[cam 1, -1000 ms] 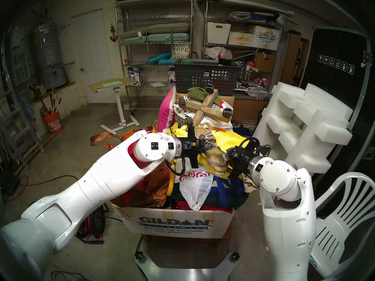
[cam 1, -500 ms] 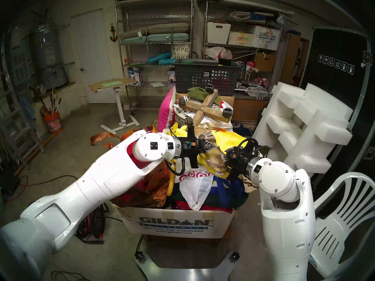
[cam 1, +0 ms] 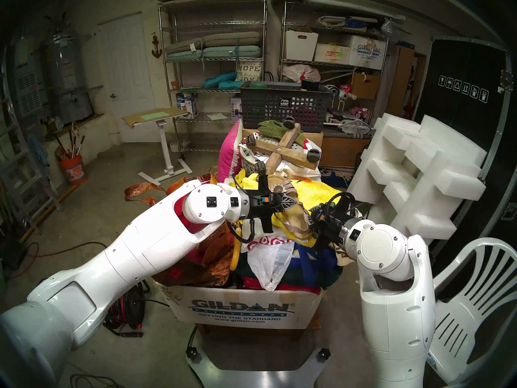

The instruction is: Unbuckle a shoe

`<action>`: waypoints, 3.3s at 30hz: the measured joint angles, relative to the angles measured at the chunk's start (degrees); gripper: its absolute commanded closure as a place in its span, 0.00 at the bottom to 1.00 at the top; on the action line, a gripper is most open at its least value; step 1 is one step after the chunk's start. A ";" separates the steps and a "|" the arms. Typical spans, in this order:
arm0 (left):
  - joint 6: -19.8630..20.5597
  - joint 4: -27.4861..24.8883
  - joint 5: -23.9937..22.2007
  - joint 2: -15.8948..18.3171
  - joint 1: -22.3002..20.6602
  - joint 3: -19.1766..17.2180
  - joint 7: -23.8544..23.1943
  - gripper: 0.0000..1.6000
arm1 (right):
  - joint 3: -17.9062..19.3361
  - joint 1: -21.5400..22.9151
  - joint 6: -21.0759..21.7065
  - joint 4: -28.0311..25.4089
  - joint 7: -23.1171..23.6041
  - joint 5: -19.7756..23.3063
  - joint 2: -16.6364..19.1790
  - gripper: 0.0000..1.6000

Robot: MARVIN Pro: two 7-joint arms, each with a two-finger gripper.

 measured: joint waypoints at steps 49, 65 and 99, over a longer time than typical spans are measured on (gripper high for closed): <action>-0.57 -2.23 -1.74 2.55 0.82 -0.11 -0.46 1.00 | -2.83 3.55 2.48 0.50 -1.07 -2.94 -1.36 0.36; -1.56 0.36 -0.36 0.81 0.47 0.27 0.90 1.00 | -2.82 2.30 3.32 -1.60 -0.04 -3.30 -1.25 0.14; -1.65 -0.69 0.41 0.17 0.89 0.46 1.43 1.00 | -1.73 4.21 3.00 -1.20 -1.00 -3.04 -1.58 0.18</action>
